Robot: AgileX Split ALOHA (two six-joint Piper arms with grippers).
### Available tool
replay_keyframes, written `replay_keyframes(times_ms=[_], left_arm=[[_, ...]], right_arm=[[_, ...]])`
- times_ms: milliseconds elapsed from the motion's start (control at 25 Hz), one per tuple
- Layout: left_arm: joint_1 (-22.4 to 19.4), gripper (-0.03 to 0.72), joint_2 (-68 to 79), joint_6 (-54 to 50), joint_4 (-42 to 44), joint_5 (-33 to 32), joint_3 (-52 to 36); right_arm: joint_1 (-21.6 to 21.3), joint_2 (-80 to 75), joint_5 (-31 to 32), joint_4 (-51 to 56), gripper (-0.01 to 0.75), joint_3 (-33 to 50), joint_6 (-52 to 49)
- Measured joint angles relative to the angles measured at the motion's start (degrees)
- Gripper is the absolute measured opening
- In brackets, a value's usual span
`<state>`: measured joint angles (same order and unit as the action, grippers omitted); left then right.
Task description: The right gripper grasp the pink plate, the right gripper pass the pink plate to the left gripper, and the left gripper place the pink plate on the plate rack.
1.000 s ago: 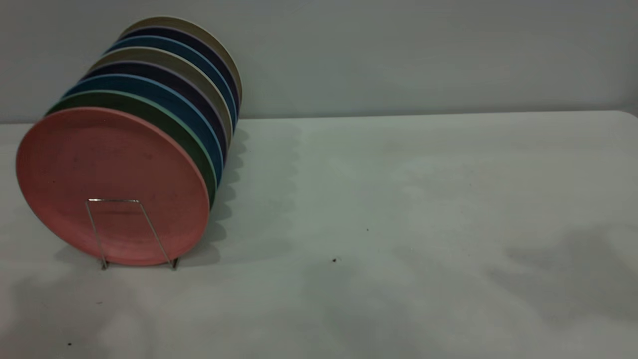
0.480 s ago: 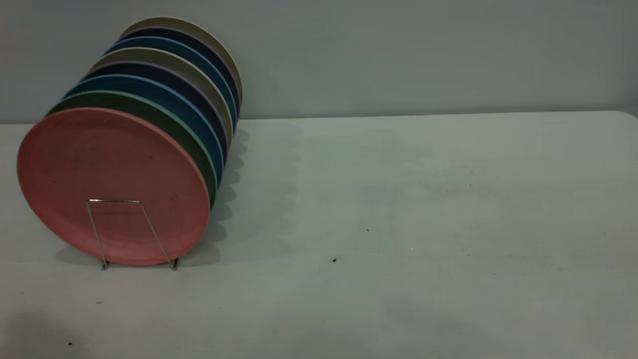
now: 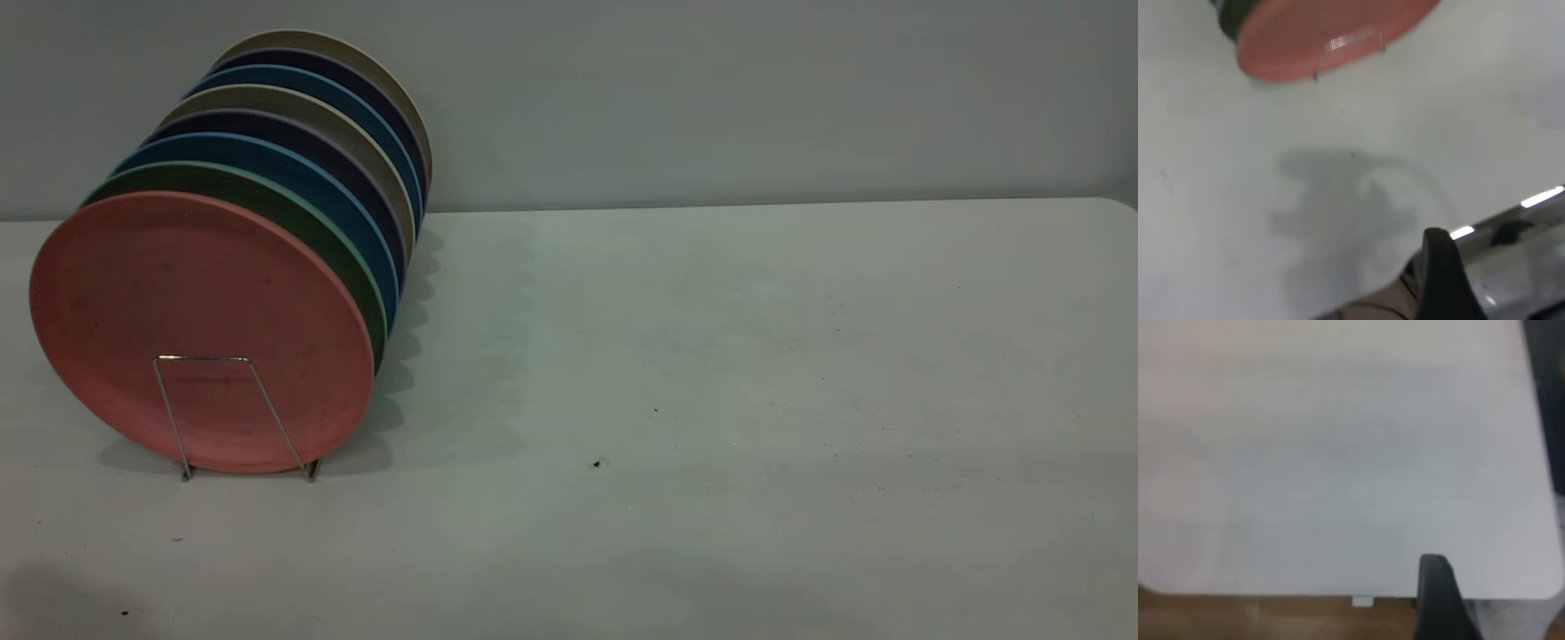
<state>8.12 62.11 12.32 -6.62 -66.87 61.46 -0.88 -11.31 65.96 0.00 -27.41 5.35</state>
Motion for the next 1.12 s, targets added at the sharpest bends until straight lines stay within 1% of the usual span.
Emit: replay_keyframes(times_ms=[120,240,320,400,560,720,1120], left_arm=[[0.0,0.470,-2.4,-3.4,0.0,0.0,-5.5],[0.0,0.470,-6.9,-4.4,0.2,0.1,-12.4],[0.0,0.470,-10.3,-4.4,1.2,0.7,-17.5],[0.0,0.470,-14.2,-4.5,2.5,3.0,-23.0],[0.0,0.470,-21.5,-4.8,3.7,6.8,-30.8],[0.0,0.470,-27.8,-4.9,4.0,4.0,-33.1],[0.0,0.470,-46.0,-7.8,4.0,3.4,-33.6]], right_arm=[[5.1,0.0,-0.9,-1.0,0.458,0.2,-1.7],[8.3,0.0,-1.0,-1.0,0.457,0.4,-2.2],[8.9,0.0,-1.1,-1.0,0.457,0.4,-2.3],[8.9,0.0,-1.1,-1.0,0.457,0.4,-2.3],[8.9,0.0,-1.1,-1.0,0.457,0.4,-2.3],[8.9,0.0,-1.1,-1.0,0.457,0.4,-2.3],[9.0,0.7,-1.1,-1.0,0.453,0.4,-2.4]])
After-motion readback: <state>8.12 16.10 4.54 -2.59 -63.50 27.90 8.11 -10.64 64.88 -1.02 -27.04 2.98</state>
